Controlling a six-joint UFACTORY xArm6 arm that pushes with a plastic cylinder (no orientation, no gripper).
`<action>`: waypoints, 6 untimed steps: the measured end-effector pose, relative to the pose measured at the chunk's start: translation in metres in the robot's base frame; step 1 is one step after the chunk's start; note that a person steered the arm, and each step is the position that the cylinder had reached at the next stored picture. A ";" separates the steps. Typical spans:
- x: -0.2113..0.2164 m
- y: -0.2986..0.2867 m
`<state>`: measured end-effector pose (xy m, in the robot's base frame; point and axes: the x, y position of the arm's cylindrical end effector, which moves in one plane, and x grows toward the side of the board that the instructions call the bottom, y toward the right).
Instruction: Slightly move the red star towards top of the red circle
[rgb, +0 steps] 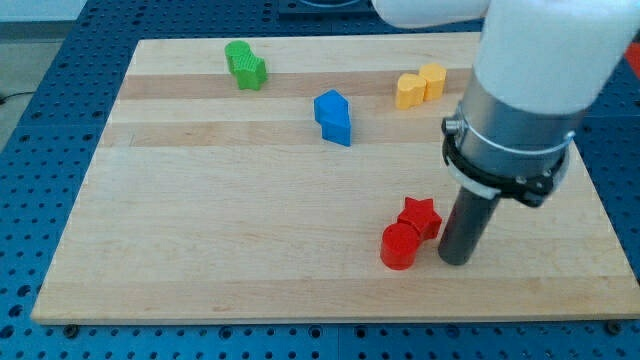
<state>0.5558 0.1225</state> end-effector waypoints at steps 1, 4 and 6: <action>-0.025 -0.003; -0.091 0.017; -0.173 -0.075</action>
